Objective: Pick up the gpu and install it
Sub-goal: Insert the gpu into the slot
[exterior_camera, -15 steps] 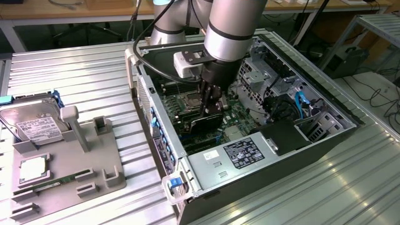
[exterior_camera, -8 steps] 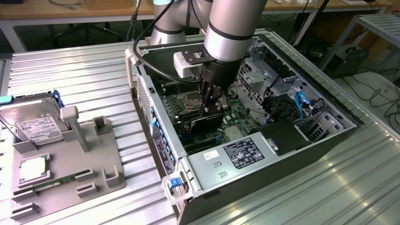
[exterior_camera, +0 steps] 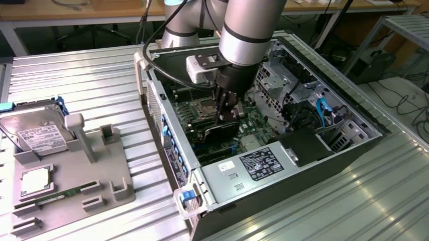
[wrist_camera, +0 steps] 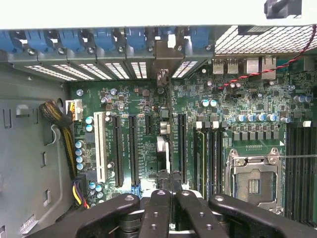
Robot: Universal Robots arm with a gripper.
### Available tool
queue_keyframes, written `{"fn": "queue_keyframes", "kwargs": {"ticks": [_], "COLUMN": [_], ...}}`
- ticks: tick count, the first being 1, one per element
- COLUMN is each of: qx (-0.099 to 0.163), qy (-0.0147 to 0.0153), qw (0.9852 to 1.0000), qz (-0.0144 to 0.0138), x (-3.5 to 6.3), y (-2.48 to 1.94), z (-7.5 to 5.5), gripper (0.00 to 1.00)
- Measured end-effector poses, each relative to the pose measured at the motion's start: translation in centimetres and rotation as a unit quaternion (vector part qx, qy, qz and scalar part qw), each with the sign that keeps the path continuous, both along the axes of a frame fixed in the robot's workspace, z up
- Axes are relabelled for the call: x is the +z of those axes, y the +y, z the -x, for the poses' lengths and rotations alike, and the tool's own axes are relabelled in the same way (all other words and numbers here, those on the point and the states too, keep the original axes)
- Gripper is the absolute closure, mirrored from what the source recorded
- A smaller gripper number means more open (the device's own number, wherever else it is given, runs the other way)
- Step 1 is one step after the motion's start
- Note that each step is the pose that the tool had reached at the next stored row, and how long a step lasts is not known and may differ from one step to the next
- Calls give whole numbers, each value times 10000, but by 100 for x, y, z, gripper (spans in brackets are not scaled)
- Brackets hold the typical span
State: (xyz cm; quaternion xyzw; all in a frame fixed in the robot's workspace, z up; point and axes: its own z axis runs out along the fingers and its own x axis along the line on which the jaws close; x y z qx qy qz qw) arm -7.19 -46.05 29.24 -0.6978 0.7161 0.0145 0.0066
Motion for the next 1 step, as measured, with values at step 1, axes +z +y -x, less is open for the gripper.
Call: {"fn": "queue_keyframes", "kwargs": {"ticks": [1], "qx": [0], "qy": [0], "qw": [10000], "qz": [0], "x": [0], "y": [0], "z": [0], "gripper": [89]}}
